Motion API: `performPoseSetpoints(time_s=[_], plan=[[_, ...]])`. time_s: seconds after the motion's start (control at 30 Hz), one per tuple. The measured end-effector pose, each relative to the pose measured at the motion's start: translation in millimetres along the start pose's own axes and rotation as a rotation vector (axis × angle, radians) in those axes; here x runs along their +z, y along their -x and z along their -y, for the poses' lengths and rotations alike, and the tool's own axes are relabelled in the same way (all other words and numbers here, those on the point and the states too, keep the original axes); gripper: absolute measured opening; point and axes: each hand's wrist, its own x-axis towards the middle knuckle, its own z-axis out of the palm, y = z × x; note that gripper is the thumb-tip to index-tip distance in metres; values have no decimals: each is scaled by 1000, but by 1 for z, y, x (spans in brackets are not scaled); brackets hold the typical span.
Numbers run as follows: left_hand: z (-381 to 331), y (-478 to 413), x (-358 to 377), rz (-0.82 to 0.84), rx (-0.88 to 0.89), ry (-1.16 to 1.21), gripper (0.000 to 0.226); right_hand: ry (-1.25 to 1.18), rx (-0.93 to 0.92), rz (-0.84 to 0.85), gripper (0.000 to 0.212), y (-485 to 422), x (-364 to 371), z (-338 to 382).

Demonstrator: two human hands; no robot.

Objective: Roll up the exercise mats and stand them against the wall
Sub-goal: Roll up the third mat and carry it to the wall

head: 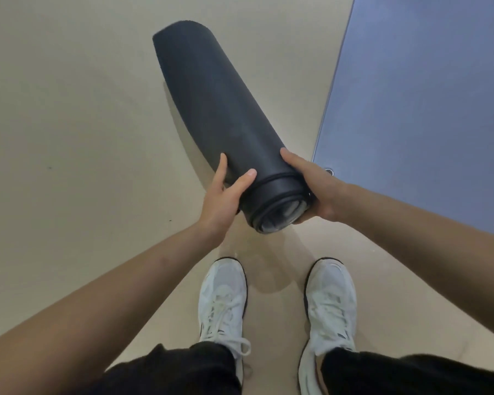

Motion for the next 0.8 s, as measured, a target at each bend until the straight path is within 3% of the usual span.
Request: performPoseSetpoints(time_s=[0.13, 0.27, 0.33, 0.43, 0.6, 0.8], plan=[[-64, 26, -24, 25, 70, -33, 81, 127, -140, 45, 47, 54, 14, 55], [-131, 61, -53, 14, 148, -84, 66, 328, -231, 113, 76, 117, 28, 113], [-160, 82, -66, -7, 179, -88, 49, 368, -308, 137, 71, 148, 39, 131], [-194, 116, -81, 8, 216, -103, 47, 340, -468, 149, 51, 190, 52, 149], [-227, 175, -109, -6, 267, -222, 61, 308, -575, 105, 49, 246, 72, 152], [-245, 226, -124, -120, 426, -280, 27, 151, -665, -30, 63, 284, 97, 137]])
